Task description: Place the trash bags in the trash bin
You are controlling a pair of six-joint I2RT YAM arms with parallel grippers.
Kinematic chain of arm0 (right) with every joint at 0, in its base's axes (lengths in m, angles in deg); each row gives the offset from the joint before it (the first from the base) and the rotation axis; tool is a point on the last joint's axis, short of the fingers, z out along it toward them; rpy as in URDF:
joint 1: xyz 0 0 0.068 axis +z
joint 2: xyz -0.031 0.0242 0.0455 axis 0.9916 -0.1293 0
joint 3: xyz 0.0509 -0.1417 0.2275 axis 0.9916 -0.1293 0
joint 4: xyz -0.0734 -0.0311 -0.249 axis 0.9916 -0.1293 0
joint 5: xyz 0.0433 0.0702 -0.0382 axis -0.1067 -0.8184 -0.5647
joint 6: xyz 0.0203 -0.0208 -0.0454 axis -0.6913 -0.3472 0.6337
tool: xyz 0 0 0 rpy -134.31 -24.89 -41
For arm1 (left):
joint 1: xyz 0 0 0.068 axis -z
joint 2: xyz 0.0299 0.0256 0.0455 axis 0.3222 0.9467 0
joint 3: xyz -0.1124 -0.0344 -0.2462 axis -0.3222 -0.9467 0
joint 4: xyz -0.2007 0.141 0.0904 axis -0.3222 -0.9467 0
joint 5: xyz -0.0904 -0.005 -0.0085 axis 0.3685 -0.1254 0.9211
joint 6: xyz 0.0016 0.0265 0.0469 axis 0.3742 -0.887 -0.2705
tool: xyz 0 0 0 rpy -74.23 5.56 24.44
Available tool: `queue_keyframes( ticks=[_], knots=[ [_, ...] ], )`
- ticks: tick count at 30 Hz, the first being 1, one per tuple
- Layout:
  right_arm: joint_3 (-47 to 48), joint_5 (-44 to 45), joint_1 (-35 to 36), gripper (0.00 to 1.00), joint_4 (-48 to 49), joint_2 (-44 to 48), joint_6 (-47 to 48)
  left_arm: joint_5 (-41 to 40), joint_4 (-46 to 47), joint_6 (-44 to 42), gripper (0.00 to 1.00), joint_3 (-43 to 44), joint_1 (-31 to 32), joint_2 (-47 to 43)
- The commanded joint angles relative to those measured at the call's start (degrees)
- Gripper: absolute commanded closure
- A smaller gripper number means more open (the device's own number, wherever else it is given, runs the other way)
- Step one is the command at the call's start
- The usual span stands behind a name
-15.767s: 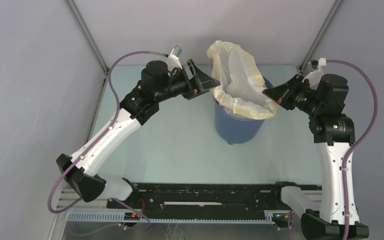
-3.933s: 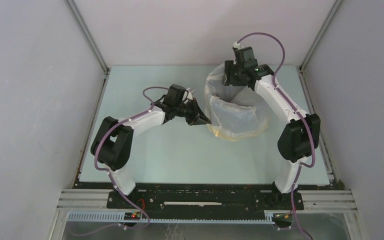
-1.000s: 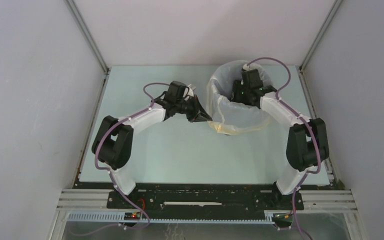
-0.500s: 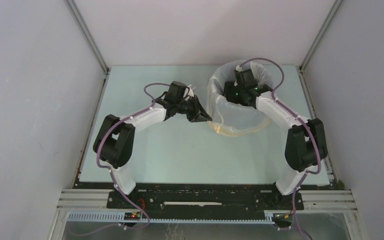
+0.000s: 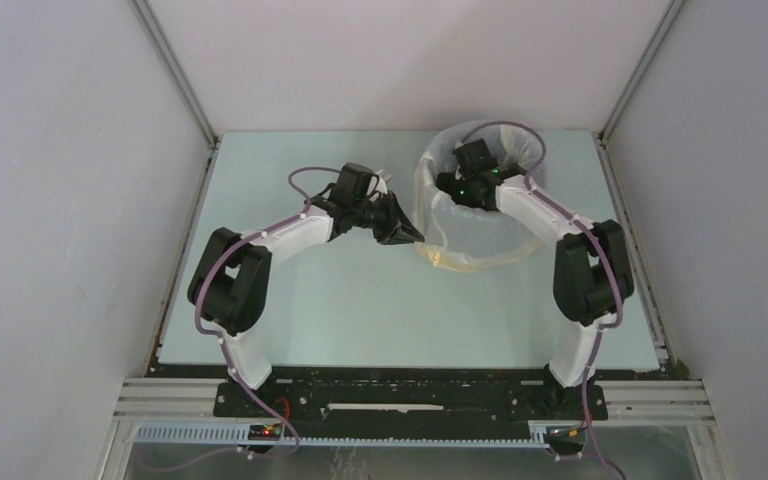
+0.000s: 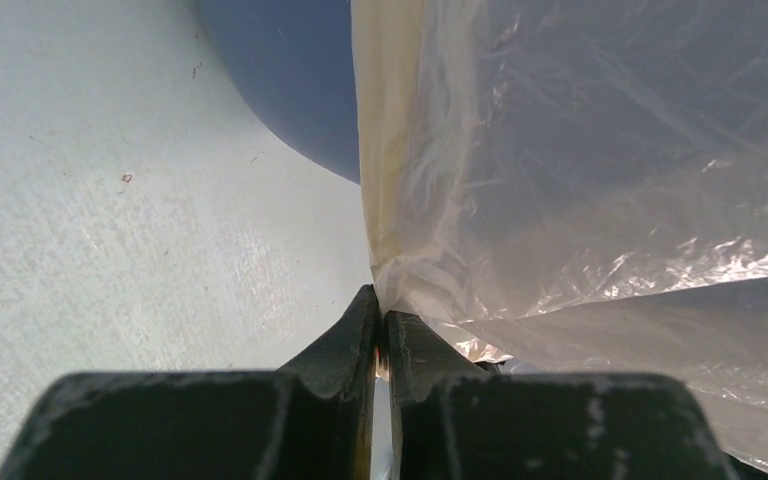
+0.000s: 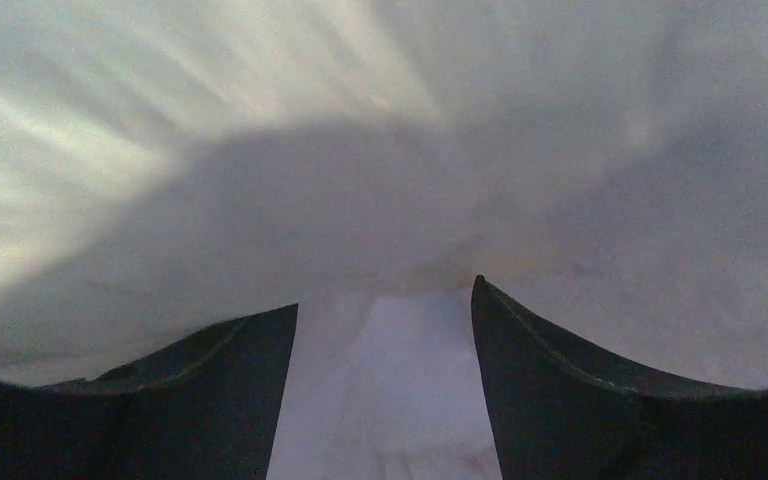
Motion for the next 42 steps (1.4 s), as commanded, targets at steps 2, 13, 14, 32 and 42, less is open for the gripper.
queue_keyframes(
  ticks=[2,13,14,32,42],
  knots=[
    [0.85,-1.20,1.02,0.28,2.09,-5.54,-3.09,-0.69,1.96,-0.89,0.88,5.13,-0.16,-1.84],
    [6.00,0.22,0.75,0.25,-5.25,0.63,-2.27,-2.27,1.02,-2.40,0.80,5.76,-0.25,-2.61],
    [6.16,0.21,0.77,0.24,-6.02,2.43,-2.09,-2.31,0.56,-2.80,0.77,5.76,-0.25,-2.71],
    [19.10,1.20,-1.86,0.14,-20.79,21.73,3.57,-16.76,-14.84,-17.13,0.30,3.68,-2.53,-18.69],
    [19.73,3.65,-5.05,0.00,-24.99,41.09,-0.15,-30.24,-22.25,-18.45,0.00,8.49,-2.06,-38.27]
  ],
)
